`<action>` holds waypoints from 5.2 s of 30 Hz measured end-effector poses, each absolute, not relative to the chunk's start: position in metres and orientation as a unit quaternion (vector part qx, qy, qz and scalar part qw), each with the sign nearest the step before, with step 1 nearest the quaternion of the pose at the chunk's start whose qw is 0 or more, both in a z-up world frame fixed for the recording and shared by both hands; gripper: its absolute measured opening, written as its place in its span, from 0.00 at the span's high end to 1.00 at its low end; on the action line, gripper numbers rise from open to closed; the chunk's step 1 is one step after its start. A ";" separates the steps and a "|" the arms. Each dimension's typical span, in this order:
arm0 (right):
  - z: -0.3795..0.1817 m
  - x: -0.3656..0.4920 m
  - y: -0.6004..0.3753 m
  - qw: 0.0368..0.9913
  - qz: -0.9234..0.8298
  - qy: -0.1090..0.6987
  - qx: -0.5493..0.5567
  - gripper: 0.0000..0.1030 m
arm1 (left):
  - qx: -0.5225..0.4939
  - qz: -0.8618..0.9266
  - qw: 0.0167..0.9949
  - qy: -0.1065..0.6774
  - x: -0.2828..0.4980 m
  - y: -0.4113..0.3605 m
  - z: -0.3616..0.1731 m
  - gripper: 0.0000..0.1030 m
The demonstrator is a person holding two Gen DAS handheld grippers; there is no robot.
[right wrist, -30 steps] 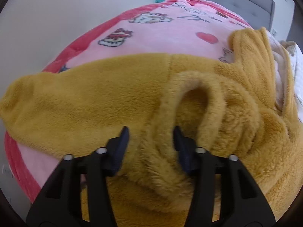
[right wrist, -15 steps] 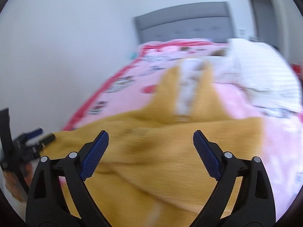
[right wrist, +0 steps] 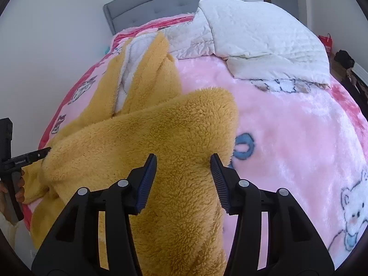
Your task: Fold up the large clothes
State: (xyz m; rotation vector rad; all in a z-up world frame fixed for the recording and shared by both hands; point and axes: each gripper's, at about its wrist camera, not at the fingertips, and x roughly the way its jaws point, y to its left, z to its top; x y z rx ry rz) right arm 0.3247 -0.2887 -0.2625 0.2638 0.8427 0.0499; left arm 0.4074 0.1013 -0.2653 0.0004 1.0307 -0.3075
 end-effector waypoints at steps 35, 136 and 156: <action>-0.318 0.346 -0.261 0.890 -0.005 0.455 0.041 0.59 | -0.121 -0.117 0.891 0.421 0.408 0.186 -0.301 0.63; -0.214 0.155 -0.306 0.940 -0.100 0.319 0.073 0.19 | -0.061 -0.173 0.953 0.243 0.295 -0.054 -0.189 0.85; -0.214 0.157 -0.338 0.952 -0.074 0.270 0.127 0.13 | 0.045 -0.266 0.944 0.190 0.233 -0.101 -0.222 0.08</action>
